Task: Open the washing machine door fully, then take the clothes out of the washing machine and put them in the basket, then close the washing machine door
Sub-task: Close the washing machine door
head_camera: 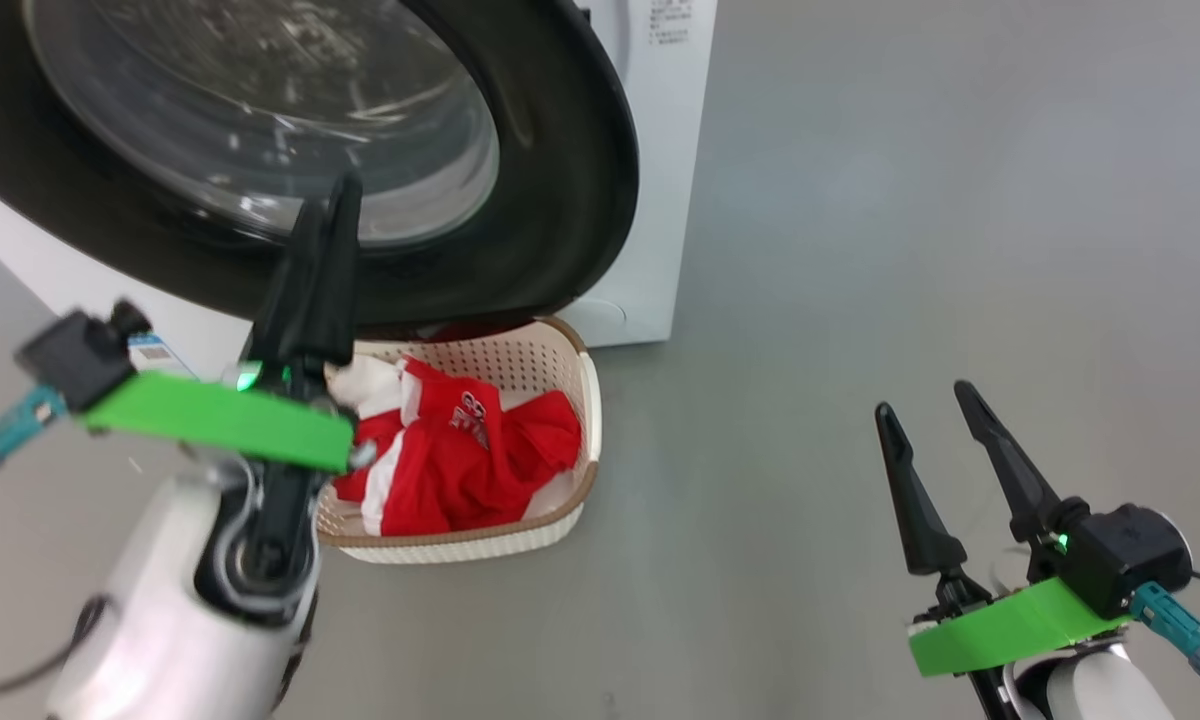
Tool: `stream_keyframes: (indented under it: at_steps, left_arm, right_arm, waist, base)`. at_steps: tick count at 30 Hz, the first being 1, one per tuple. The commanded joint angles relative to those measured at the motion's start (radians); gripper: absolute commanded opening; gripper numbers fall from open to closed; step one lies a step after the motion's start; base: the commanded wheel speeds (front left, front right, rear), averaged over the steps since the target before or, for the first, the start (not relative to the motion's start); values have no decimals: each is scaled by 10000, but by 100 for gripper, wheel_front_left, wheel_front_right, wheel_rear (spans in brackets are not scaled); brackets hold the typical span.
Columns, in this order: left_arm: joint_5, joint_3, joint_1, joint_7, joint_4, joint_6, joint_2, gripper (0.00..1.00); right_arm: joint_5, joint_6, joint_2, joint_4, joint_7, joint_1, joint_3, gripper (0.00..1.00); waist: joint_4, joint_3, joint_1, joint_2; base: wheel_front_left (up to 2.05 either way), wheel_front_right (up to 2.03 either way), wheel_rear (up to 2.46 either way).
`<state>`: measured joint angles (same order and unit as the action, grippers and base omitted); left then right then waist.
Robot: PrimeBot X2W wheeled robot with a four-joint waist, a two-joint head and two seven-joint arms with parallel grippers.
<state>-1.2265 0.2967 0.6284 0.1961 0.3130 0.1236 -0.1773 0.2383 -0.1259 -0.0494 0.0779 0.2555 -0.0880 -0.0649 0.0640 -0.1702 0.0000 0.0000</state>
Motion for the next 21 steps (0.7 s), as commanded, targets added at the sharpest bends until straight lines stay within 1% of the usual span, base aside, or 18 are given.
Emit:
stream_keyframes:
  at_steps: [1,4,9,16,21]
  left_arm:
    - [626,-177,-280,269,-384,-93,-509,100]
    - [1762,-112,-884,533,-684,-536,-719,100]
    - [3455,-96,-1868,641,-1344,-1210,-954,100]
    - [5098,-691,-3126,654,-2550,-1761,-868,100]
    - [6188,-965,-4100,655,-3185,-2038,-719,100]
  right_arm:
    - [104,-48,-8,-164,63,77,-129,100]
    - [118,-48,-8,-110,63,221,-66,100]
    - [108,-48,-8,-146,63,465,62,100]
    - [101,-48,-8,-158,63,649,194,100]
    - [90,-48,-8,-219,63,740,288,100]
  waist:
    - [-236,361,0,0]
    - [-332,598,0,0]
    - [-484,888,0,0]
    - [-634,1148,0,0]
    - [-689,1274,0,0]
  base:
    - [0,0,0]
    - [0,0,0]
    - [0,0,0]
    - [0,0,0]
    - [0,0,0]
